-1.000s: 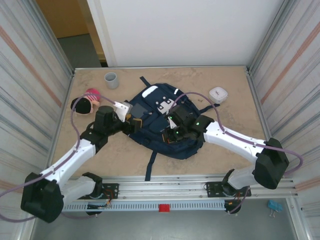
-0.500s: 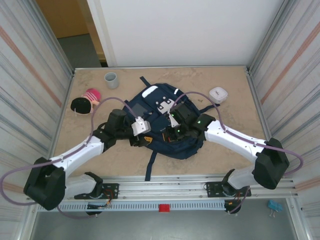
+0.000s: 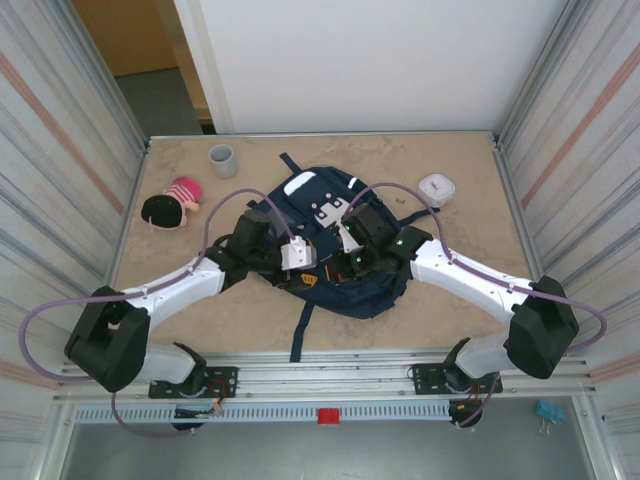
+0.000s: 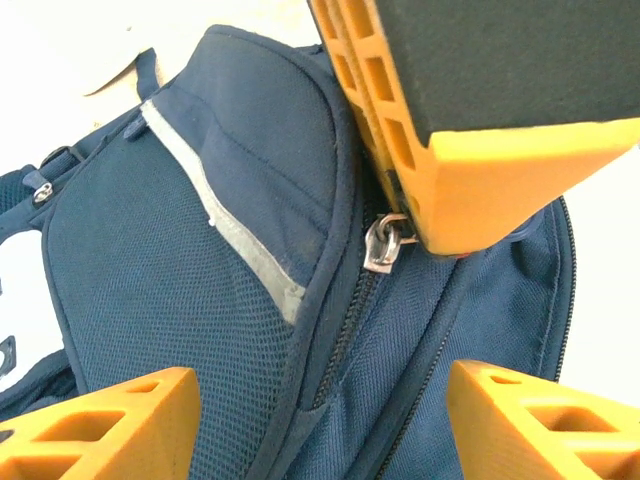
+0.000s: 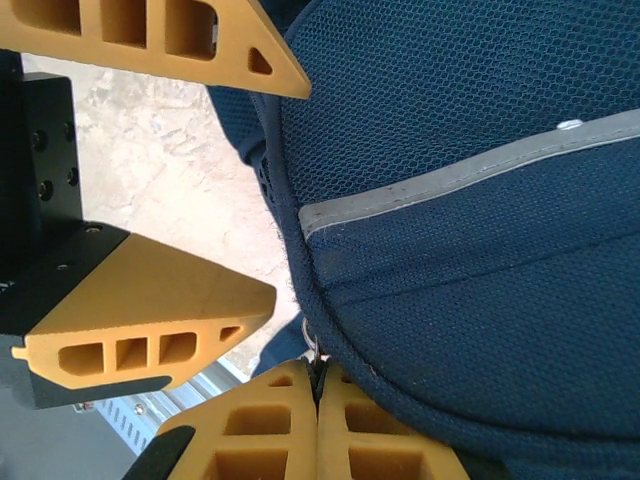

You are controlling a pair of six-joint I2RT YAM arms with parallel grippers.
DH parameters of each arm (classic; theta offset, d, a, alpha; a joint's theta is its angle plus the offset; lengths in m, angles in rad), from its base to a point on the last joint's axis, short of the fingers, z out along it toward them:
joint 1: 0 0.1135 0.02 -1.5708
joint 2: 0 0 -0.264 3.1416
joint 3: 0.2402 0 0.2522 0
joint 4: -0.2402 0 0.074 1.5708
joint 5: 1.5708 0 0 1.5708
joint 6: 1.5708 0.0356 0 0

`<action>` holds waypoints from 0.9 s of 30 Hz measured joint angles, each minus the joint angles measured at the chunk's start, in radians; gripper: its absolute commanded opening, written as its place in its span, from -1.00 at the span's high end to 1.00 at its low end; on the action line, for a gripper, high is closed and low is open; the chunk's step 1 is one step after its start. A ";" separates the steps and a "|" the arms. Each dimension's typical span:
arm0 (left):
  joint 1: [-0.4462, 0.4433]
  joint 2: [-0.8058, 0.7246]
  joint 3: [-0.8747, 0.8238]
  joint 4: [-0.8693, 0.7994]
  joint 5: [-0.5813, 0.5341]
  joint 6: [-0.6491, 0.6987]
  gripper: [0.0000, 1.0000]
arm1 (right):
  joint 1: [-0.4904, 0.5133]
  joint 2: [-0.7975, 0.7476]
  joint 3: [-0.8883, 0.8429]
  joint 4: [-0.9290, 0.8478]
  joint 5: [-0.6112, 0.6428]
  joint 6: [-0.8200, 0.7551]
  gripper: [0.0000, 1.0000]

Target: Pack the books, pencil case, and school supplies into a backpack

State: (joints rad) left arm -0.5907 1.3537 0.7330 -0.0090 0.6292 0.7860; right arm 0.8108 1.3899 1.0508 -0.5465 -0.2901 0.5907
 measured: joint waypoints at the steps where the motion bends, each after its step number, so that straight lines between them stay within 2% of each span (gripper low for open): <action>1: -0.001 0.006 0.002 0.000 0.002 0.005 -0.28 | 0.000 0.000 -0.002 0.001 -0.003 0.000 1.00; 11: -0.020 0.059 0.035 0.004 0.011 0.043 -0.19 | -0.008 -0.016 -0.025 0.021 -0.011 0.000 1.00; 16: -0.021 0.072 0.038 0.027 0.010 0.046 0.17 | -0.008 -0.026 -0.028 0.023 -0.011 0.000 1.00; 20: -0.021 0.074 0.042 0.037 0.006 0.048 0.66 | -0.015 -0.034 -0.028 0.014 0.003 0.000 1.00; 21: -0.020 0.074 0.042 0.038 0.006 0.048 0.72 | -0.020 -0.038 -0.028 0.006 0.007 0.000 1.00; 27: -0.014 0.073 0.041 0.044 0.008 0.048 0.79 | -0.066 -0.082 -0.028 -0.076 0.042 -0.035 1.00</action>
State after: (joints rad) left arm -0.6048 1.4265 0.7738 0.0353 0.6376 0.8345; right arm 0.7448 1.3075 1.0229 -0.6224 -0.2485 0.5552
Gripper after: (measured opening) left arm 0.118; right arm 0.065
